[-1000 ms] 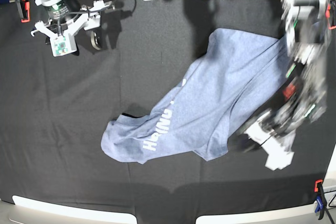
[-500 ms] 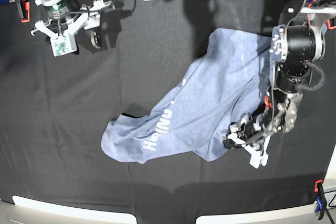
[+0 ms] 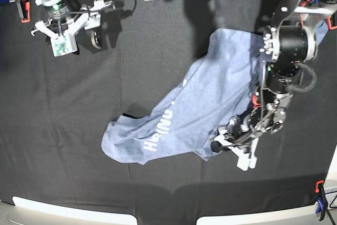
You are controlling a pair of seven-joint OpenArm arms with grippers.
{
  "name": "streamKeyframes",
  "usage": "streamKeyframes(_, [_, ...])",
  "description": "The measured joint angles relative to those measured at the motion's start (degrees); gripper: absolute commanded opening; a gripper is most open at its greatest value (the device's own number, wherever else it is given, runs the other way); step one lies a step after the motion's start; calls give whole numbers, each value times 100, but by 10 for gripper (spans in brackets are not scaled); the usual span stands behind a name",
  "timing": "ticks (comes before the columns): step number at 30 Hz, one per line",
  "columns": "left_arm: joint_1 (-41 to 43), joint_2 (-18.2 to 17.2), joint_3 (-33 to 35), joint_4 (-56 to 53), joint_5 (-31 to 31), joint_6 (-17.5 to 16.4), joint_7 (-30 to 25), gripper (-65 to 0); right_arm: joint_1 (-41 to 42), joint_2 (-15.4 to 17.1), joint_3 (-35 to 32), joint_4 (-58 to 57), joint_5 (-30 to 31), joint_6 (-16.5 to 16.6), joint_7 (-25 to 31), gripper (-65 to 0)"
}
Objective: Layout the t-shirt on the table in an organized manner, then fold the t-shirt properly
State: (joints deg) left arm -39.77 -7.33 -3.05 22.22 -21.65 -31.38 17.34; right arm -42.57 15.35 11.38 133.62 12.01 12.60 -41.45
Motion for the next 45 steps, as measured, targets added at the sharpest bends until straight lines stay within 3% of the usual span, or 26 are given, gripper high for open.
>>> streamKeyframes(4, [7,-210,-7,697,-1231,-787,1408,-650,2,0,0,0,7,0,4,-327])
streamKeyframes(11, [352,-785,-20,2859,-3593,-802,4109,-650,229,-7,0,0,17,-2,7,-327])
streamKeyframes(14, [1056,-1093,-7,3921,-4181,-813,4721,-650,407,-15,-2,-2,17,-2,20,-327])
streamKeyframes(20, [2835,-1871,-175,5960,-4450,-811,4811,-650,695,-20,0,-61,24,0,31,-327])
streamKeyframes(26, [4428,-1934,-1982,7381,-4730,-813,4503,-650,892,-2,-2,-363,98,2,42,-327])
streamKeyframes(34, [4575,-2013,-4275,8601,-5209,-815,4221,-650,953,-7,-4,-411,341,0,46,-327])
streamKeyframes(37, [4577,-2020,-4878,9053,-5165,-831,3733,-650,946,-13,-4,-413,341,0,44,-327])
streamKeyframes(41, [4597,-2028,-5171,9462,-5174,-833,3718,-650,953,-13,-2,-413,341,0,46,-327])
streamKeyframes(45, [4889,-1980,-5167,9501,-5560,-831,4341,-650,949,-15,-2,-415,339,0,48,-327])
